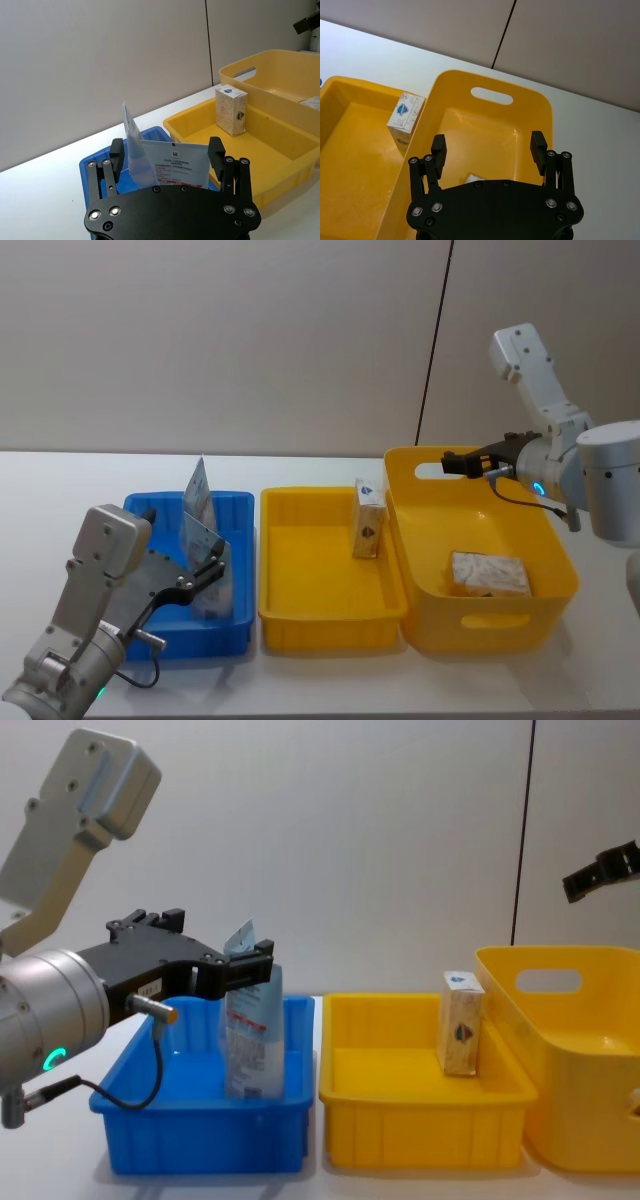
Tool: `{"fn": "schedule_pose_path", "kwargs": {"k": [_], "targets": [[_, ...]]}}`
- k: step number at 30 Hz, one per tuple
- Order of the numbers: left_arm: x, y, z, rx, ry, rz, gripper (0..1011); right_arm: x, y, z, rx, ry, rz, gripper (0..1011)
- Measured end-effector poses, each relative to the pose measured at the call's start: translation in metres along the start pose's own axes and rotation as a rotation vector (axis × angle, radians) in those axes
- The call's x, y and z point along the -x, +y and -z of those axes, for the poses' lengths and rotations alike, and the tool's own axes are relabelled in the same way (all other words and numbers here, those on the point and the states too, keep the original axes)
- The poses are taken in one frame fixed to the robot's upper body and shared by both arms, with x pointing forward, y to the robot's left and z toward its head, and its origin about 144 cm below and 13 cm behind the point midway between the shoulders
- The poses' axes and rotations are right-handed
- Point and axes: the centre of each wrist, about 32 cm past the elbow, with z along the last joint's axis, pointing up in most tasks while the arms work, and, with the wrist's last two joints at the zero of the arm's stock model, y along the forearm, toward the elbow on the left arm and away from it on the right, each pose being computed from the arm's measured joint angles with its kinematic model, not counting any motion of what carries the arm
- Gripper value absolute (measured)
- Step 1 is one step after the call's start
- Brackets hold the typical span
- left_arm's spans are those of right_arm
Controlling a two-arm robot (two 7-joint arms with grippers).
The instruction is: Bimanual collaborative sorting of washing and personal care products
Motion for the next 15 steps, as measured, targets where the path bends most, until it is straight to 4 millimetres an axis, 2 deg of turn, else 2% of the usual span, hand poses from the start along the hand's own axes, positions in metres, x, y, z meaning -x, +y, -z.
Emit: {"fn": "schedule_pose_path", "kwargs": {"k": [15], "targets": [[-0.0013, 0.0026, -0.0036, -0.020, 0.027, 0.044, 1001, 0.0000, 0.0000, 0.0000, 0.000, 0.000, 0.000, 1003]]}}
